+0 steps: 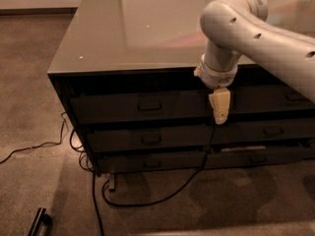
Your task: Open top drawer
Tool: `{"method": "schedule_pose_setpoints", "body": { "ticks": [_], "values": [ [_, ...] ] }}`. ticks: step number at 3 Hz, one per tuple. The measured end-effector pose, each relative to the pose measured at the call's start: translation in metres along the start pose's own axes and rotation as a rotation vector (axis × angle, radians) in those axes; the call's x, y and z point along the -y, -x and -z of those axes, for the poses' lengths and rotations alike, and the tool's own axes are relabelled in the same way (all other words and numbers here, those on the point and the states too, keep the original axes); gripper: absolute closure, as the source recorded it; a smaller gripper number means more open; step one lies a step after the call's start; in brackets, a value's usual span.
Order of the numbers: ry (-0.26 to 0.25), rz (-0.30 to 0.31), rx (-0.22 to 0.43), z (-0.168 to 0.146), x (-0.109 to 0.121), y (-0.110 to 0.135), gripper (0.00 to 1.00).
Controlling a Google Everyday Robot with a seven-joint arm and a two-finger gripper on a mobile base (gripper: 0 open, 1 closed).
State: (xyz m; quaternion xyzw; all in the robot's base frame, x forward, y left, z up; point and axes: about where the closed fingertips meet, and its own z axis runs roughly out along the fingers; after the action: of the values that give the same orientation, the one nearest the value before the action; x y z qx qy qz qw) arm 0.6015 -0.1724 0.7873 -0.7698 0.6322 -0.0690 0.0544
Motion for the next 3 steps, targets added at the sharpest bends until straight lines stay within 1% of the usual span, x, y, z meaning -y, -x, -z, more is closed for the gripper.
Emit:
{"method": "schedule_pose_setpoints", "body": {
  "ticks": [1, 2, 3],
  "values": [
    [0.013, 0.03, 0.003, -0.016, -0.007, 0.007, 0.0],
    [-0.001, 0.117, -0.032, -0.026, -0.002, 0.029, 0.0],
    [0.0, 0.121, -0.036, -0.027, -0.002, 0.029, 0.0]
  ]
}}
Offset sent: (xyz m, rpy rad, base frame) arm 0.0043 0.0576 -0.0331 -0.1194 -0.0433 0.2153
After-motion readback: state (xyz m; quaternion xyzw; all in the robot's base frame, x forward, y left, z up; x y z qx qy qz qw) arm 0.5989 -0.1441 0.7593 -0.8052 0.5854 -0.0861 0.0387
